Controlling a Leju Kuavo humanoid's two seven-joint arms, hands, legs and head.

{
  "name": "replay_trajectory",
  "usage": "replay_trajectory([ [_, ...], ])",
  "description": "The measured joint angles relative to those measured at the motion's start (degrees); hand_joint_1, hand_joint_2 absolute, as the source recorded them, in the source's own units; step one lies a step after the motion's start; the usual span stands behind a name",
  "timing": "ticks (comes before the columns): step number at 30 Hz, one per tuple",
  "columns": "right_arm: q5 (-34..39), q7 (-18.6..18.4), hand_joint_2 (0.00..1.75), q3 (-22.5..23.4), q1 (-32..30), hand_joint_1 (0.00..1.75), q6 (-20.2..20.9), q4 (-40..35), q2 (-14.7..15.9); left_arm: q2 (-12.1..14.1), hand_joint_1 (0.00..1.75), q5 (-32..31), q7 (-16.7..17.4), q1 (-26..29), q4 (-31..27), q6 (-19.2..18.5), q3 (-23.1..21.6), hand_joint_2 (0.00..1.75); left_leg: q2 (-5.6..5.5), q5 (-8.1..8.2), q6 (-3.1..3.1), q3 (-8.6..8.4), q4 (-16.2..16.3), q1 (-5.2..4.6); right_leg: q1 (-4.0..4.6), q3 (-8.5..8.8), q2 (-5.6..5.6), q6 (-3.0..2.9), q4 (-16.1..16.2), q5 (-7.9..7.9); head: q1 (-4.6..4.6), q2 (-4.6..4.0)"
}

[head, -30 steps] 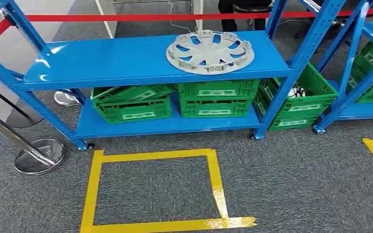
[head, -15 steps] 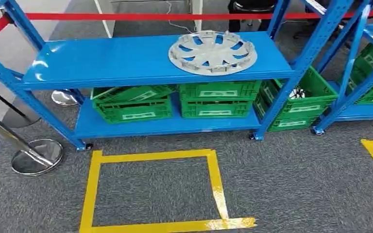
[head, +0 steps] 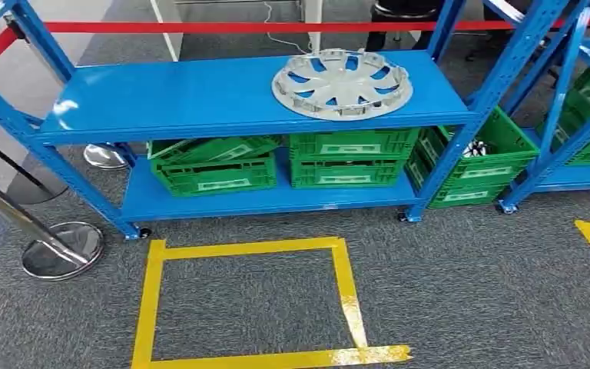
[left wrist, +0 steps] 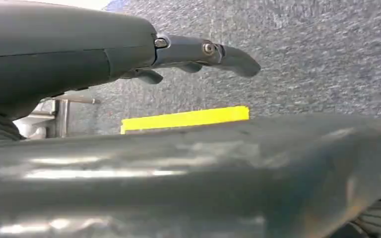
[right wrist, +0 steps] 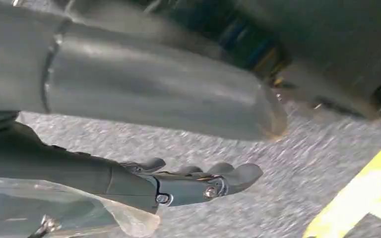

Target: Take the parts from the cabinet and place them on the table.

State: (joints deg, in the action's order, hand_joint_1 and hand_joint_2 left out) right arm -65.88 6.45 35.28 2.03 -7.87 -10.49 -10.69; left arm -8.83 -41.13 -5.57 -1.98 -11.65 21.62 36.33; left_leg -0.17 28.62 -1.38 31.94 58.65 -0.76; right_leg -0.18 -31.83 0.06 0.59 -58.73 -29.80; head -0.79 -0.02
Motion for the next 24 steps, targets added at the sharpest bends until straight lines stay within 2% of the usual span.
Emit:
replay_trajectory([
  [1,-0.04,-0.37,0.00,0.02,-0.07,0.00,-0.02,0.00,-0.02,-0.02,0.00,-0.02,-0.02,-0.03,0.00,0.11,0.00,0.00,0.00,0.04,0.23,-0.09,-0.04,-0.05,-0.07,0.07,0.00,-0.23,0.32,0.15,0.02,0.00],
  [2,-0.13,-0.63,0.00,0.02,-0.04,0.00,-0.02,0.00,-0.15,0.04,0.00,-0.02,0.00,-0.03,0.00,0.24,0.02,0.00,-0.03,0.62,0.59,-0.03,0.39,0.09,-0.61,0.44,-0.21,-0.60,0.86,0.49,-0.07,0.00],
  [3,-0.22,-0.79,0.00,0.04,0.01,0.00,-0.02,0.00,-0.15,0.04,0.00,-0.02,-0.02,0.01,0.00,0.37,0.02,0.00,0.01,2.00,1.11,0.62,2.13,0.10,-0.62,0.61,-0.18,-0.72,1.05,0.51,0.33,0.00],
  [5,-0.46,-0.98,0.00,0.04,0.14,0.00,0.11,0.00,-0.20,0.04,0.00,-0.07,0.00,-0.01,0.00,0.39,0.02,0.00,0.01,6.39,1.85,4.32,10.35,0.66,-0.68,0.64,-0.35,-0.99,1.06,0.44,0.50,0.00],
  [6,-0.50,-1.16,0.00,0.04,0.07,0.00,0.17,0.00,-0.20,0.04,0.00,-0.07,0.00,0.01,0.00,0.39,0.04,0.00,0.01,8.07,2.11,6.24,14.58,0.90,-0.68,0.63,-0.44,-1.00,1.05,0.41,0.44,0.00],
  [7,-0.50,-1.38,0.00,0.04,0.01,0.00,0.35,0.00,-0.20,0.04,0.00,-0.09,0.00,0.09,0.00,0.37,0.04,0.00,0.01,8.55,2.33,7.42,17.15,1.14,-0.70,0.65,-0.44,-0.99,1.04,0.40,0.48,0.00],
  [8,-0.55,-1.51,0.00,0.04,-0.05,0.00,0.44,0.00,-0.20,0.04,0.00,-0.11,0.00,0.18,0.00,0.39,0.04,0.00,0.01,7.48,2.49,7.21,16.73,1.39,-0.77,0.73,-0.40,-0.96,1.03,0.38,0.46,0.00],
  [9,-0.57,-1.62,0.00,0.07,-0.04,0.00,0.55,0.00,-0.20,0.09,0.00,-0.13,0.00,0.20,0.00,0.37,0.04,0.00,0.01,5.21,2.63,5.87,13.82,1.56,-0.84,0.83,-0.33,-0.88,1.02,0.32,0.46,0.00],
  [11,-0.59,-1.64,0.00,0.07,0.00,0.00,0.63,0.00,-0.20,0.20,0.00,-0.17,0.00,0.11,0.00,0.39,0.04,0.00,0.02,-0.04,2.76,1.19,4.01,1.83,-1.10,1.32,-0.22,-0.49,1.01,0.10,0.48,0.00],
  [12,-0.59,-1.64,0.00,0.07,-0.03,0.00,0.66,0.00,-0.20,0.18,0.00,-0.18,0.00,0.11,0.02,0.37,0.04,0.00,-0.03,-0.22,2.81,-0.53,0.71,1.85,-1.05,1.43,-0.22,-0.14,1.04,-0.04,0.48,0.00],
  [13,-0.57,-1.64,0.00,0.07,0.07,0.00,0.70,0.00,-0.20,0.15,0.00,-0.20,0.00,-0.01,0.00,0.37,0.04,0.00,-0.11,0.16,2.42,-0.88,-0.59,1.44,-0.76,1.27,-0.13,0.38,0.71,-0.18,0.65,0.00],
  [16,-0.57,-1.81,0.00,0.09,0.14,0.00,0.98,0.00,-0.20,0.26,0.00,-0.37,0.00,0.11,0.00,0.35,0.04,0.00,-0.06,0.17,1.40,-0.41,-0.13,1.11,-0.97,1.28,-0.20,1.36,1.34,0.28,0.50,0.00],
  [17,-0.61,-1.92,0.00,0.09,0.18,0.00,1.07,0.00,-0.20,0.31,0.00,-0.46,0.00,0.13,0.00,0.35,0.07,0.00,-0.03,-0.26,0.69,-0.60,-0.78,1.45,-1.09,1.13,-0.17,1.69,1.21,-0.08,0.61,0.00],
  [18,-0.66,-2.16,0.00,0.09,0.17,0.00,1.14,0.00,-0.20,0.31,0.00,-0.52,-0.04,0.09,0.00,0.37,0.09,0.00,0.02,-0.38,0.43,-0.66,-0.92,1.47,-1.13,0.43,-0.19,1.79,0.26,-0.91,0.41,0.00],
  [19,-0.70,-2.29,0.00,0.09,0.16,0.00,1.16,0.00,-0.20,0.28,0.00,-0.55,-0.15,-0.01,0.00,0.35,0.09,0.00,0.03,-0.39,-0.08,-0.52,-0.92,1.45,-1.05,-1.08,-0.16,1.76,-3.02,-2.98,0.20,0.00],
  [21,-0.74,-2.53,0.00,0.09,0.12,0.00,1.27,0.00,-0.20,0.22,0.00,-0.63,-0.15,-0.04,0.00,0.35,0.09,0.00,0.07,-0.35,-0.35,-0.45,-0.91,1.21,-0.97,-5.69,-0.15,1.91,-12.71,-7.20,0.15,0.00],
  [22,-0.72,-2.67,0.00,0.11,0.05,0.00,1.33,0.00,-0.20,0.22,0.00,-0.65,-0.13,-0.02,0.00,0.35,0.09,0.00,0.09,-0.31,-0.41,-0.44,-0.89,1.08,-0.93,-7.38,-0.15,1.89,-16.01,-8.18,0.15,0.00],
  [23,-0.72,-2.84,0.00,0.13,-0.07,0.00,1.53,0.00,-0.20,0.22,0.00,-0.70,-0.09,0.02,0.00,0.35,0.09,0.00,0.09,-0.29,-0.46,-0.51,-0.88,0.94,-0.92,-8.23,-0.15,1.79,-17.44,-7.83,0.17,0.00],
  [24,-0.72,-3.08,0.00,0.15,-0.04,0.00,1.68,0.00,-0.20,0.22,0.00,-0.70,0.02,0.02,0.00,0.35,0.09,0.00,0.06,-0.26,-0.50,-0.60,-0.87,0.83,-0.88,-7.47,-0.16,1.58,-15.64,-6.00,0.15,0.00],
])
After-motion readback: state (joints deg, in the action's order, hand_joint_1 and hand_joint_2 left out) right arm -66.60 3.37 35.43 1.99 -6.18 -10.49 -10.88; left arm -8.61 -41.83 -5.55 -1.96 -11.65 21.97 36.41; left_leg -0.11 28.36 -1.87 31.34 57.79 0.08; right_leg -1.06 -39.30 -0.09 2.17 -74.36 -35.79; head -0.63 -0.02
